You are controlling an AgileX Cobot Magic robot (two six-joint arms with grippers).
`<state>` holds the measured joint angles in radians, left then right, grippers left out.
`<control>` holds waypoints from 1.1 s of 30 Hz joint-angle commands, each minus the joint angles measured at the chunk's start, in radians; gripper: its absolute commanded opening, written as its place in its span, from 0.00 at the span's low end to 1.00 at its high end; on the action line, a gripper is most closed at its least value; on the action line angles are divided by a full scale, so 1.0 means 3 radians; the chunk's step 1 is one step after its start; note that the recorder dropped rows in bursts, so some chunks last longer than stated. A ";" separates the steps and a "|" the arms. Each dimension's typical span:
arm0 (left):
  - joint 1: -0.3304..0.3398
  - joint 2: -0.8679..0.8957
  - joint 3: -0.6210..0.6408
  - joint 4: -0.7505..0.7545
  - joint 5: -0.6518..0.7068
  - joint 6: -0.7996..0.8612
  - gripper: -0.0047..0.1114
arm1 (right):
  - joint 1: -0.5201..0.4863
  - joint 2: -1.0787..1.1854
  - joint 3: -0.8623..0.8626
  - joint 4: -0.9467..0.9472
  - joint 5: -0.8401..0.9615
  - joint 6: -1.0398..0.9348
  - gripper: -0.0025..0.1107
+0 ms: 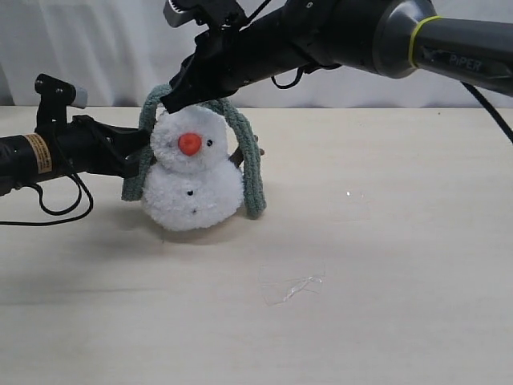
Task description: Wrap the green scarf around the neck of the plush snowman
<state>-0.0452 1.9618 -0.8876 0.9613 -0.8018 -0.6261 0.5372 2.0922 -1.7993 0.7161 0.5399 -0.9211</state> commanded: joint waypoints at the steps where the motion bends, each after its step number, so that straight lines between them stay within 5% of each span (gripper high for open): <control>1: -0.0007 -0.0002 -0.0016 0.0071 -0.0078 -0.0025 0.04 | 0.0122 0.0042 -0.0008 0.0023 -0.0012 -0.0171 0.06; 13: -0.0007 -0.0002 -0.0016 0.0286 -0.0186 -0.0159 0.04 | 0.0151 0.0189 -0.0008 0.0007 -0.0559 -0.0093 0.06; 33: -0.0007 -0.0181 -0.0016 0.1727 0.0024 -0.1888 0.04 | 0.0138 0.0277 -0.0008 0.0007 -0.0759 0.0002 0.06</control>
<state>-0.0452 1.9151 -0.8893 1.4527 -0.7886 -1.1518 0.5834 2.1872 -1.7993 0.7202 0.3180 -0.9301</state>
